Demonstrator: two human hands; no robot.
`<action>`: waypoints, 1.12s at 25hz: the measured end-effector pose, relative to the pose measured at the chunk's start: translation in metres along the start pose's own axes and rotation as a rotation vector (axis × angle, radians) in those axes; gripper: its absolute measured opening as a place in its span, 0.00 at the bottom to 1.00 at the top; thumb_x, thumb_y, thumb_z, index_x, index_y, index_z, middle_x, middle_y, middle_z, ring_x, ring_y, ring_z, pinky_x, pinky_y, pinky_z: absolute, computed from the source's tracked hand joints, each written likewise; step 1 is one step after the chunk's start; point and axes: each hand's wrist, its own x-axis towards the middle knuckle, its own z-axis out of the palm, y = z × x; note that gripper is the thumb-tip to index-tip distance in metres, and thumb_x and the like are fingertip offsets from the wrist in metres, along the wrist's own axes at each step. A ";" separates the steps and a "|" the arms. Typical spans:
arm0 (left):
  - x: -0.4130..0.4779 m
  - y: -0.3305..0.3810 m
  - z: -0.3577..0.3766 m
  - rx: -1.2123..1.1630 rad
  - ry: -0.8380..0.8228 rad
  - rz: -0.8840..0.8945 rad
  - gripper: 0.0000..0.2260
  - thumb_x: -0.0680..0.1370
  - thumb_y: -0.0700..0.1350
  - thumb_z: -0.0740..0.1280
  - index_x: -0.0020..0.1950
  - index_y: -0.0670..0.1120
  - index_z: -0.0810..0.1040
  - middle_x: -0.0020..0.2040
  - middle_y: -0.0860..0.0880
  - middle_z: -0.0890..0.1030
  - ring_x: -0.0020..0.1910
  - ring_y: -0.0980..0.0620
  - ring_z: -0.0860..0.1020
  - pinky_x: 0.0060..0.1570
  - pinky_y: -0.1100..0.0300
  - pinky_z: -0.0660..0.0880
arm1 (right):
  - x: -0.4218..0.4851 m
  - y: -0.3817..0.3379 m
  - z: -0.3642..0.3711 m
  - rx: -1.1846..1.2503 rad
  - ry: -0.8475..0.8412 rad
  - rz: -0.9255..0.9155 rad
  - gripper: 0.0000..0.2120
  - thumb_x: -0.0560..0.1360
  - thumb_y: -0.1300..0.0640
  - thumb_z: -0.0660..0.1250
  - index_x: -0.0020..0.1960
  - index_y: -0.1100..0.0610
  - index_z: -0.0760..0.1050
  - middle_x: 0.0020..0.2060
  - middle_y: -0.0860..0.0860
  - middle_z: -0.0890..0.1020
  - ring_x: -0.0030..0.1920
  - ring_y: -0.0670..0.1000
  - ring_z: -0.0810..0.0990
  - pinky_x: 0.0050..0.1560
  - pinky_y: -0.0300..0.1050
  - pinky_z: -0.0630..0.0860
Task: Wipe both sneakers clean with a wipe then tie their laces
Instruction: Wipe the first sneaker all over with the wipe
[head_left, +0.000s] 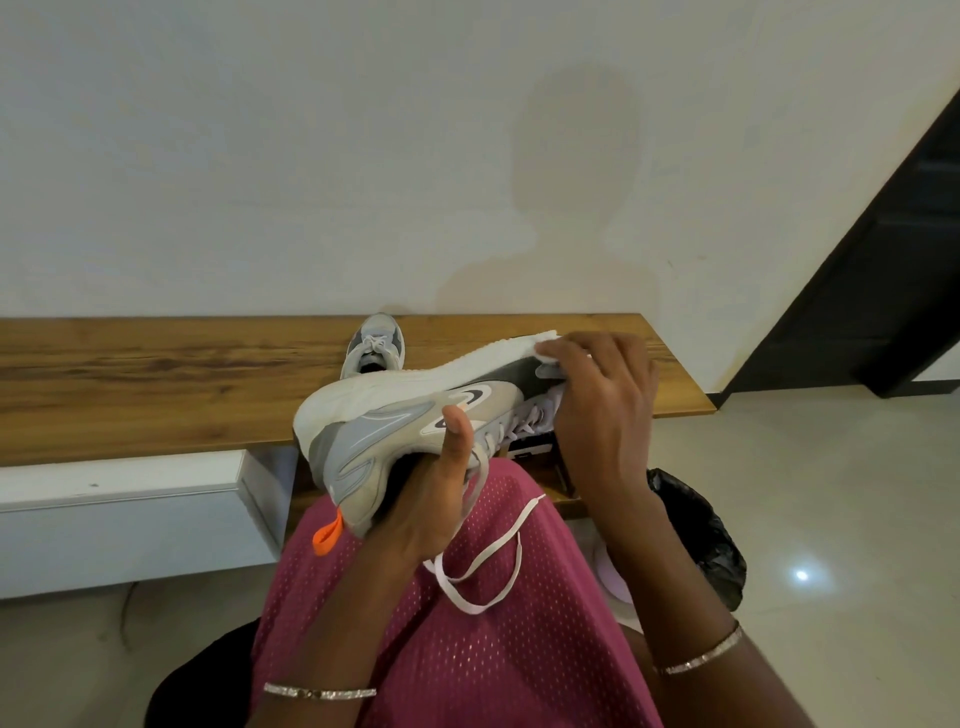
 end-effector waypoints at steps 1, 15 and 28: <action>0.001 -0.001 0.001 0.025 0.008 -0.001 0.39 0.52 0.89 0.44 0.39 0.58 0.65 0.37 0.52 0.67 0.38 0.59 0.69 0.48 0.64 0.70 | 0.002 0.001 0.000 0.037 -0.019 0.042 0.11 0.73 0.67 0.67 0.53 0.60 0.83 0.51 0.56 0.83 0.55 0.58 0.77 0.51 0.57 0.76; -0.002 0.004 -0.001 0.109 -0.065 0.033 0.34 0.55 0.88 0.41 0.35 0.69 0.75 0.39 0.61 0.70 0.36 0.70 0.73 0.49 0.75 0.69 | -0.006 0.020 -0.001 0.051 -0.123 0.142 0.16 0.71 0.74 0.64 0.52 0.59 0.81 0.51 0.54 0.83 0.55 0.57 0.78 0.53 0.49 0.71; -0.007 0.010 -0.001 0.140 -0.055 0.074 0.34 0.55 0.88 0.41 0.38 0.61 0.61 0.37 0.60 0.64 0.28 0.74 0.71 0.42 0.82 0.67 | -0.003 0.020 -0.005 0.204 -0.226 0.084 0.21 0.71 0.76 0.66 0.60 0.61 0.81 0.58 0.57 0.83 0.59 0.56 0.82 0.59 0.52 0.80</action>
